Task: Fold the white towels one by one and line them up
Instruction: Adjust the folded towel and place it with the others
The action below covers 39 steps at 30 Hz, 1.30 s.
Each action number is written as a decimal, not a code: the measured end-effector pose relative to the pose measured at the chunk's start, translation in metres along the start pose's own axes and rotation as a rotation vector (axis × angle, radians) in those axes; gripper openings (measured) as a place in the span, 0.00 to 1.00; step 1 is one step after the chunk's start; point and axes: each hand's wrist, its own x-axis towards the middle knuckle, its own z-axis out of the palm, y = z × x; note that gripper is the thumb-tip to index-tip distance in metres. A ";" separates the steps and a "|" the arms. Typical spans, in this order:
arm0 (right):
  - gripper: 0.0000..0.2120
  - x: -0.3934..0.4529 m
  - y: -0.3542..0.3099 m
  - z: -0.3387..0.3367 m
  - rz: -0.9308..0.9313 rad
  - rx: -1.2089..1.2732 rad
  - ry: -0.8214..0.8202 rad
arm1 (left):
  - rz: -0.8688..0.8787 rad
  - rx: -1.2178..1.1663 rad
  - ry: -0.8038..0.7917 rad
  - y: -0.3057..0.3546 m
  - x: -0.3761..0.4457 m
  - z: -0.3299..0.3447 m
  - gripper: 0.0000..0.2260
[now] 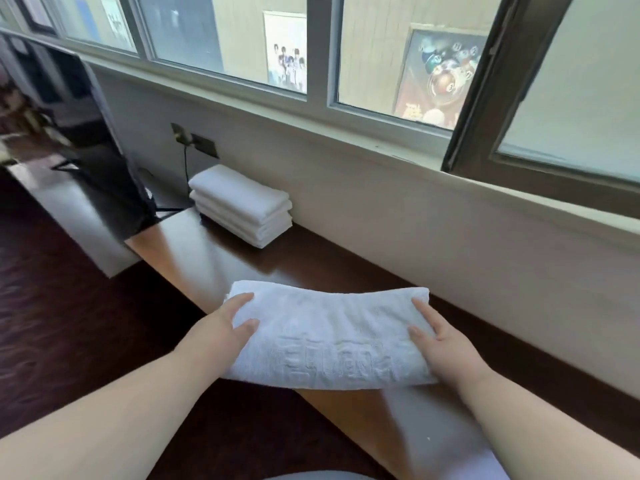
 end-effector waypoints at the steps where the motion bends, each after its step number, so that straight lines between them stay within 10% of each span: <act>1: 0.23 0.010 -0.011 0.011 0.004 0.011 -0.011 | -0.009 0.000 0.013 -0.009 0.011 -0.011 0.23; 22: 0.31 0.229 -0.156 0.137 0.085 0.219 0.012 | 0.104 -0.057 -0.063 -0.044 0.290 -0.141 0.27; 39: 0.35 0.320 -0.302 0.283 0.174 0.229 0.471 | 0.507 0.003 -0.315 -0.056 0.614 -0.237 0.36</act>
